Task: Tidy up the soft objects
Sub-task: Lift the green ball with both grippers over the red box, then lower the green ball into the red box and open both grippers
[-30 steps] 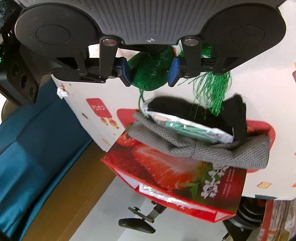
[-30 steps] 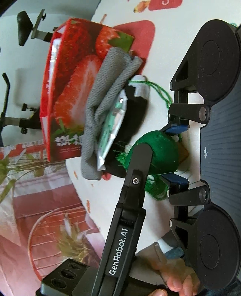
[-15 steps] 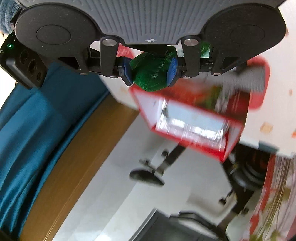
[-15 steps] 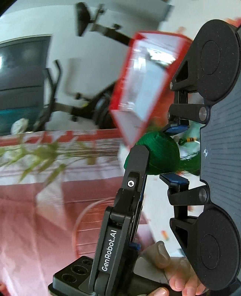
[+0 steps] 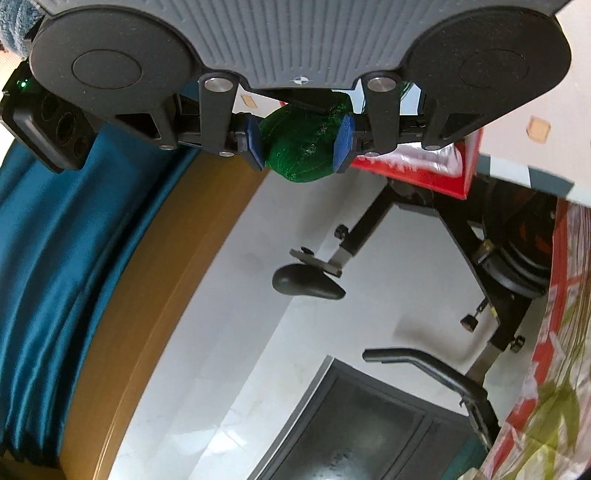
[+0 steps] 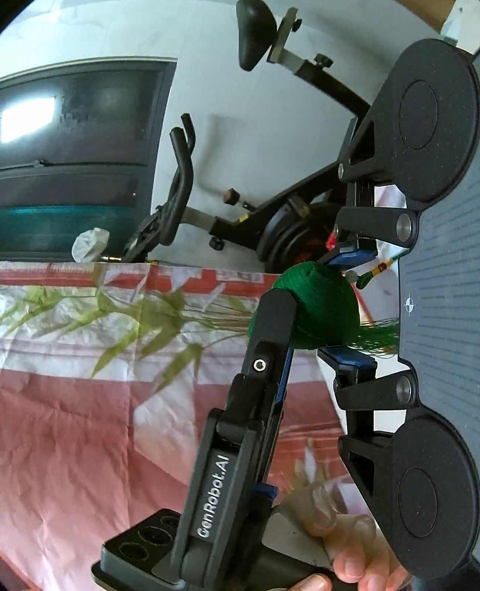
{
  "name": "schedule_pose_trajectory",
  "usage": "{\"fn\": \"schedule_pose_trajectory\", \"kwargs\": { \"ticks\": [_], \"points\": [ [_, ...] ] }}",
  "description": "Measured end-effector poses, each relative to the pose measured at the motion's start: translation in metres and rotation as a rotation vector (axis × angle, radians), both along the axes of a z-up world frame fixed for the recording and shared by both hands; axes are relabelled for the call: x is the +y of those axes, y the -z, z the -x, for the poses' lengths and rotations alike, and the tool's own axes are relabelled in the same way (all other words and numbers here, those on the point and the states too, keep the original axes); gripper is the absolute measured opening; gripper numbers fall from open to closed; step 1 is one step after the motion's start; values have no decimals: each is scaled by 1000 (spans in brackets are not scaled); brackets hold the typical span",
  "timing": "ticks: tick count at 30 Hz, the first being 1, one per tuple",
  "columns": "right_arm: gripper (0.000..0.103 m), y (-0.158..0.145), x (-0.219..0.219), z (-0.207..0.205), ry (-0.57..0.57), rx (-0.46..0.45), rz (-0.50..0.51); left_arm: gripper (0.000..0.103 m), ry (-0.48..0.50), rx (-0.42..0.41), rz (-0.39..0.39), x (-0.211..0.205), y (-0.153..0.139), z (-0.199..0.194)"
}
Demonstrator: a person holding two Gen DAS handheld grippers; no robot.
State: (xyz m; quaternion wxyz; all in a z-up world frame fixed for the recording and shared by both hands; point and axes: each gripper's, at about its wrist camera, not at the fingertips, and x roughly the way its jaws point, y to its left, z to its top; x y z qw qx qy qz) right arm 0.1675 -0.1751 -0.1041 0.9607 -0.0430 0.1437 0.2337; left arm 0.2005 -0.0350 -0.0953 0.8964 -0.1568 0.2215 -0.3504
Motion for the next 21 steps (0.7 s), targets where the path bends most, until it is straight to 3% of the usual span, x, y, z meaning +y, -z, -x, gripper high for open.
{"fn": "schedule_pose_trajectory", "kwargs": {
  "ticks": [4, 9, 16, 21],
  "points": [
    [41, 7, 4, -33, -5, 8, 0, 43, -11, -24, -25, 0, -1, -25],
    [41, 31, 5, -71, -16, 72, -45, 43, -16, 2, -60, 6, 13, -55],
    [44, 83, 4, -111, -24, 240, -122, 43, -38, 106, -107, 10, 52, -96],
    [44, 110, 1, -119, 5, 304, -139, 43, -23, 195, -121, 10, 88, -115]
  ]
}}
